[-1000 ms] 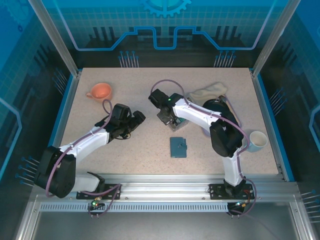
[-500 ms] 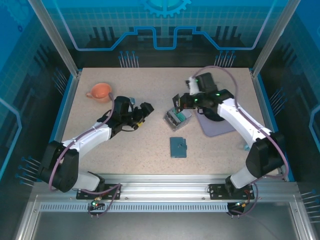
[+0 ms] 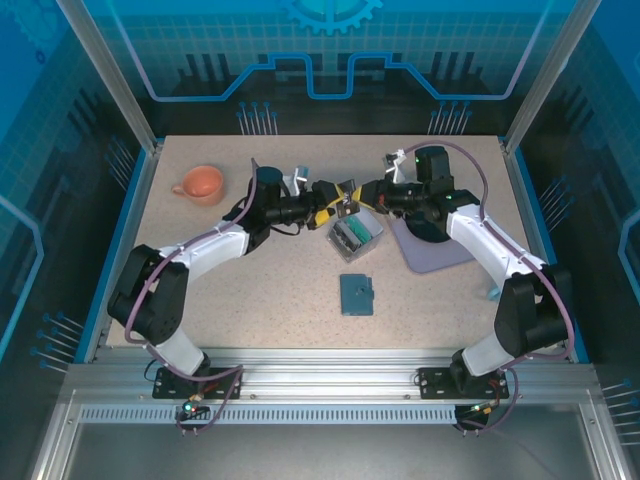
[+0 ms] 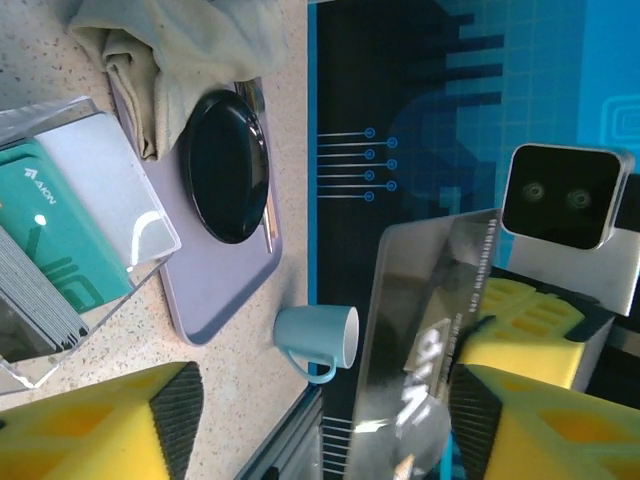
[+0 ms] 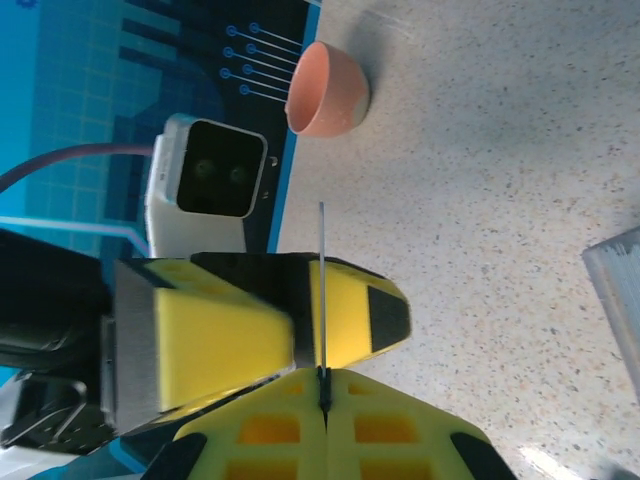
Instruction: Put the credit cards into the card holder
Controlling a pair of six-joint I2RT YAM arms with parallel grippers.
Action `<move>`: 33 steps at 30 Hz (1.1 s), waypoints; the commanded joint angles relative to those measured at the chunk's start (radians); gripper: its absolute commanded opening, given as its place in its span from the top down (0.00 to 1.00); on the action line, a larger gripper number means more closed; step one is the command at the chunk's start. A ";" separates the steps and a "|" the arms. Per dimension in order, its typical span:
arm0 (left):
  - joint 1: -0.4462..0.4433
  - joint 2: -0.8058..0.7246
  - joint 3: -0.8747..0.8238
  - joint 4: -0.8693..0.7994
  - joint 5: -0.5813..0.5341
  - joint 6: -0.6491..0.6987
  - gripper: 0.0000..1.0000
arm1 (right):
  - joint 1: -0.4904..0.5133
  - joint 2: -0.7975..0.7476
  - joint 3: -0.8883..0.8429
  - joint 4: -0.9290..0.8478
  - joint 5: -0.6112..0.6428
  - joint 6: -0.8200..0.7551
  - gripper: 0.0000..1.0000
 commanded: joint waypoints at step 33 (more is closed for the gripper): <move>0.001 0.025 0.088 0.072 0.239 0.005 1.00 | -0.110 0.011 -0.024 0.039 -0.272 0.010 0.99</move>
